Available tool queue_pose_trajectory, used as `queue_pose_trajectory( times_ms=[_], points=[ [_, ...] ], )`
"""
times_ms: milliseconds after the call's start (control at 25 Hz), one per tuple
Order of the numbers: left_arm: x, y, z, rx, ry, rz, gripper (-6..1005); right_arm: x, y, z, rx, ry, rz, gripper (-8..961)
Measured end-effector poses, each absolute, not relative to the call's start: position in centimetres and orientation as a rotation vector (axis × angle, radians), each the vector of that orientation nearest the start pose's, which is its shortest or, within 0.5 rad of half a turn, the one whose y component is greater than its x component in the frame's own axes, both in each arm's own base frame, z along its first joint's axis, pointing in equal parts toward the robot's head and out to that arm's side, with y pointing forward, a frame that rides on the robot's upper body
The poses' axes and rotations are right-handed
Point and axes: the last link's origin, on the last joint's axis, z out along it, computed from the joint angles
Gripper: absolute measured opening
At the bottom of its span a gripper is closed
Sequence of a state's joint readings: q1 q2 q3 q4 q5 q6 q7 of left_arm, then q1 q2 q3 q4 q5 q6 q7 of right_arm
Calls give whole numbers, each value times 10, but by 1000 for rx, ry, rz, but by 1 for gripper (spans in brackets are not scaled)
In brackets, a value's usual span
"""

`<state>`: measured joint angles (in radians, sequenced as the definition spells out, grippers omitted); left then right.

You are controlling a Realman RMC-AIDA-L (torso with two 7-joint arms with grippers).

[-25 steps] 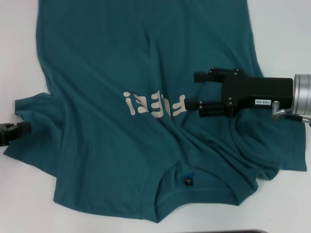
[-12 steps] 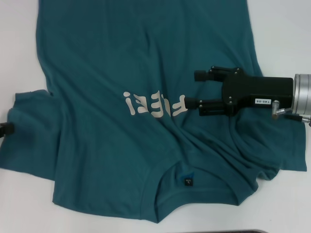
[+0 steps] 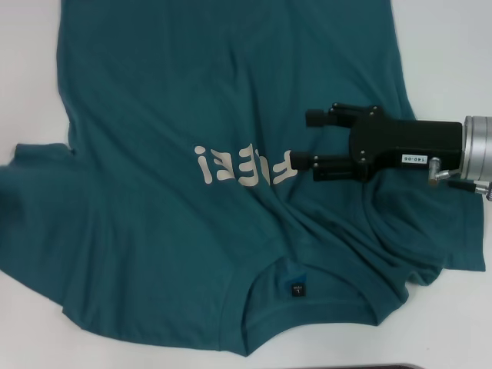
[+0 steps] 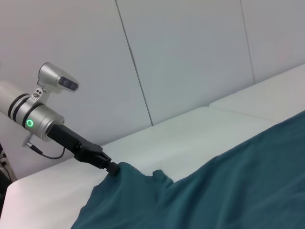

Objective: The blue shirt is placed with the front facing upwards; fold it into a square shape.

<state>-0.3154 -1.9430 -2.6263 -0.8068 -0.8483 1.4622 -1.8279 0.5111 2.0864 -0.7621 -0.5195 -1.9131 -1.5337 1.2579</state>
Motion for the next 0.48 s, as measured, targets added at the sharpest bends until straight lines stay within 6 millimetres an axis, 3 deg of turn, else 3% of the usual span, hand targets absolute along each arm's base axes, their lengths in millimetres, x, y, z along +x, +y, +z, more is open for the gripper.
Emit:
queue_pose_trajectory(
  times_ms=[240, 480],
  points=[
    [-393, 278, 102, -2221, -1327, -232, 0, 264, 312, -30, -2751, 618, 793, 908],
    [-389, 277, 97, -2246, -1336, -251, -1, 264, 312, -30, -2752, 617, 794, 898]
  ],
)
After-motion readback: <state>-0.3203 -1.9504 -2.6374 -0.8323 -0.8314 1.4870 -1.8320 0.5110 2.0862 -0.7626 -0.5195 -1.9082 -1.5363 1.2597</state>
